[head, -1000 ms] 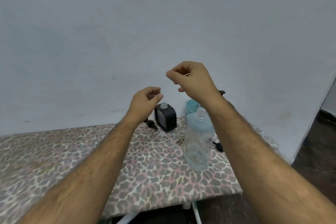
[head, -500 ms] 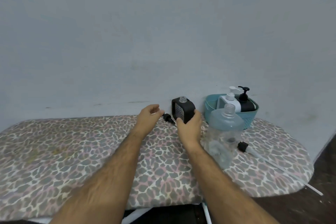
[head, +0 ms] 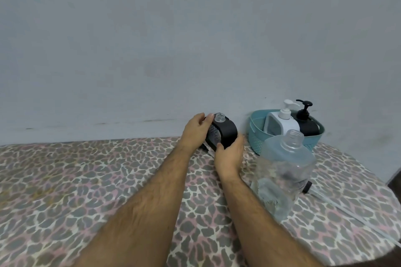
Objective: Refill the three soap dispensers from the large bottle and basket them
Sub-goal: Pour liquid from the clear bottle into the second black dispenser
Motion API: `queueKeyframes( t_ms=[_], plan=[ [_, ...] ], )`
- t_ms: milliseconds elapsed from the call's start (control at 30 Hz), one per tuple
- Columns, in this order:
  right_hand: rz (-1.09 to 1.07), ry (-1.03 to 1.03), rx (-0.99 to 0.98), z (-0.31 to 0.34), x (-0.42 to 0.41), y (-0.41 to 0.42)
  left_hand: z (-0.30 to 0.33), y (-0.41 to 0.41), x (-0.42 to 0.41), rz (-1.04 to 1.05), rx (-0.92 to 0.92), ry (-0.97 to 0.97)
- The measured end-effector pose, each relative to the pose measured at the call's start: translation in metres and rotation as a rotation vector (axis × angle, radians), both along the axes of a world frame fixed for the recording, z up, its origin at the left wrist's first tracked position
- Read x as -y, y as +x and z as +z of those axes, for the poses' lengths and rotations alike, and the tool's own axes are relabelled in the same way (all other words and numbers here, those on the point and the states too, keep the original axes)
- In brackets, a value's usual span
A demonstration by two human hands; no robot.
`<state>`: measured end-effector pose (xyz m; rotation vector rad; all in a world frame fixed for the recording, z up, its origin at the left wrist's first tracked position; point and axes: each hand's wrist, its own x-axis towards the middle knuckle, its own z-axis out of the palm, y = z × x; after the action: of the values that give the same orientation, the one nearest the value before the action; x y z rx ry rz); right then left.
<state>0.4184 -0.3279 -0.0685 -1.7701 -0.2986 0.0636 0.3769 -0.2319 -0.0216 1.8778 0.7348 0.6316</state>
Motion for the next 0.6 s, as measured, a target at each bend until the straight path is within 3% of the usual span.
queueKeyframes(
  t_ms=[300,433,600],
  plan=[
    [0.100,0.101,0.119,0.024,0.021,-0.027,0.022,-0.044,0.014,0.057,0.175,-0.027],
    [0.262,0.166,0.148,0.041,0.048,-0.052,0.036,-0.086,0.031,0.137,0.291,0.001],
    [0.532,0.219,0.041,0.051,0.089,-0.091,0.030,-0.154,0.057,0.201,0.352,-0.013]
  ],
)
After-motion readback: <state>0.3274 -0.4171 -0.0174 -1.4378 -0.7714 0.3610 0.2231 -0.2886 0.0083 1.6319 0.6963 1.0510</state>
